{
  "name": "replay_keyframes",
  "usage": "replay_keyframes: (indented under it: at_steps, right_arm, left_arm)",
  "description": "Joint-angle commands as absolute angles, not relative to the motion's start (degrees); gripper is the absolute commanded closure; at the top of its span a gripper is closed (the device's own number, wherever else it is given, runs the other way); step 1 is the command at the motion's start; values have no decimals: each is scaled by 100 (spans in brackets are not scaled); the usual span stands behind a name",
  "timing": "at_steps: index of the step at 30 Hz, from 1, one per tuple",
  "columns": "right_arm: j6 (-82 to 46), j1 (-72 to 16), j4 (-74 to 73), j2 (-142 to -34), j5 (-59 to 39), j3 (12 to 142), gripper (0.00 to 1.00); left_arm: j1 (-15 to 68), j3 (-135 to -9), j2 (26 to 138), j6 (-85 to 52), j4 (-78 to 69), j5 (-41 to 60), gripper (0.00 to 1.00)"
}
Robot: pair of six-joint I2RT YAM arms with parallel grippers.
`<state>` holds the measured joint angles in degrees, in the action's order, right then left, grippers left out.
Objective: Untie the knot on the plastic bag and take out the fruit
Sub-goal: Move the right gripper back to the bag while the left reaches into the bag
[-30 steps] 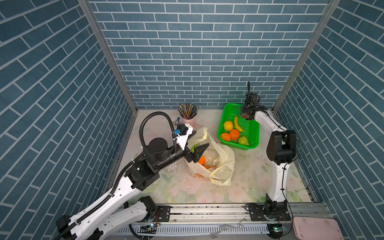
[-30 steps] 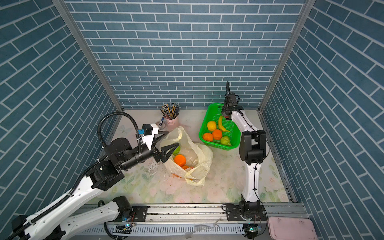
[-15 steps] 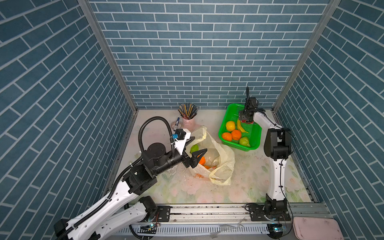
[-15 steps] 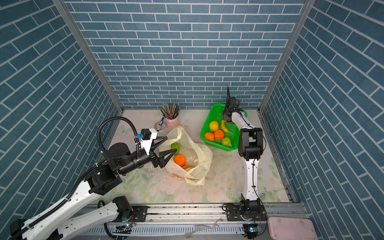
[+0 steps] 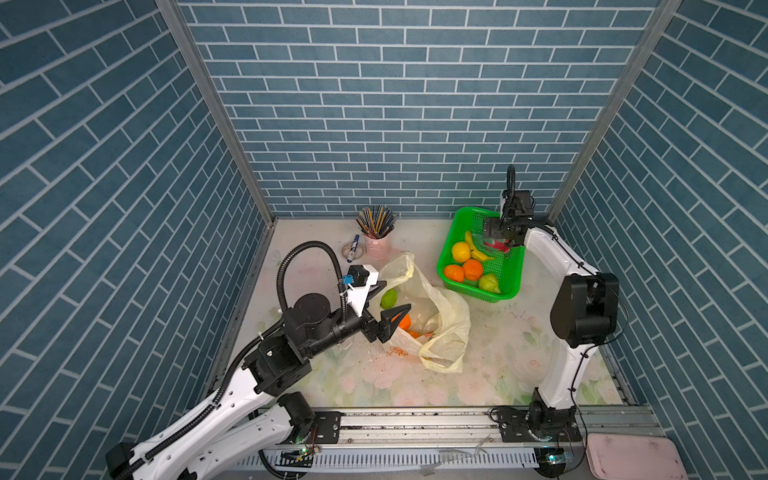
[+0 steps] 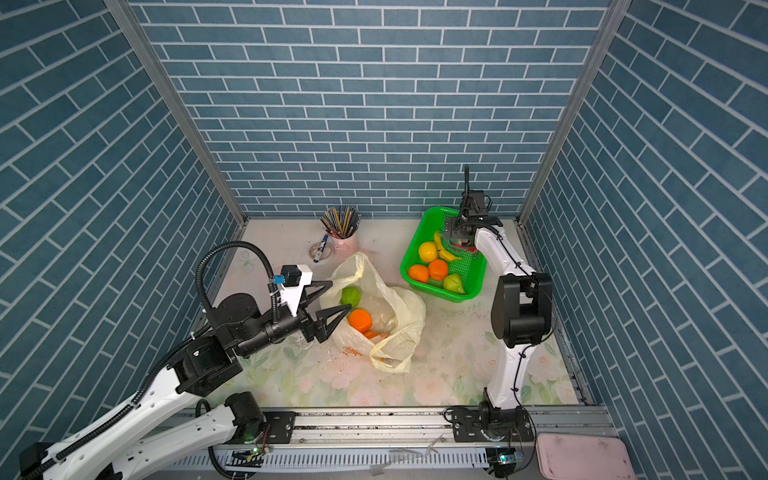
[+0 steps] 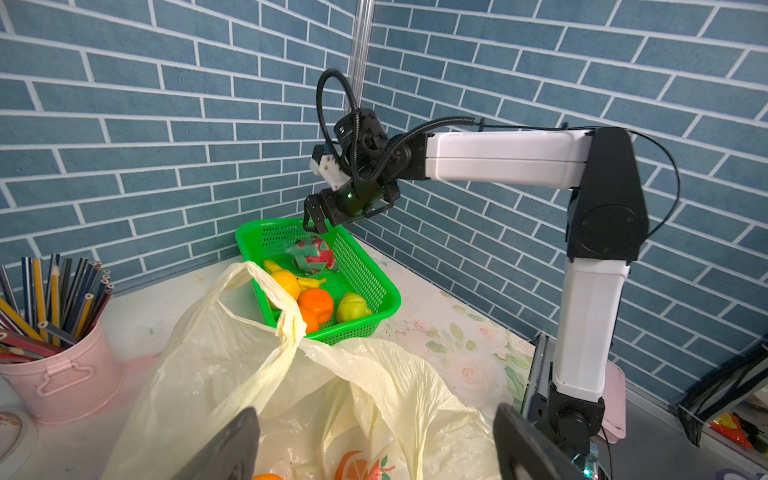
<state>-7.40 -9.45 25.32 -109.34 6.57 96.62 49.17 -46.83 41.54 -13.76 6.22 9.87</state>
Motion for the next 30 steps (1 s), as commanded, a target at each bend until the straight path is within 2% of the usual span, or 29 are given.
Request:
replay_keyframes:
  at_steps: [1,9,17,22,30]
  right_arm:
    - [-984,-1016,2639,-10155,198,9336,2]
    - [-1545,-1510,2728,-8560,-381,8442,2]
    - [-2102,-2488,2906,-7476,-666,7593,3]
    - [-2429,-3375,3190,-7257,-358,7114,4]
    - [-3009,-4544,3279,-7034,398,6223,4]
  left_arm:
    - [4985,-4531,4041,-1800,533,902,12]
    - [5342,-4309,4040,-2239,415,753,13]
    - [6128,-4545,4501,-2275,690,47,24]
    - [6453,-4814,5134,-2409,935,-632,29]
    - [6470,-5208,6098,-2470,1397,-1435,39]
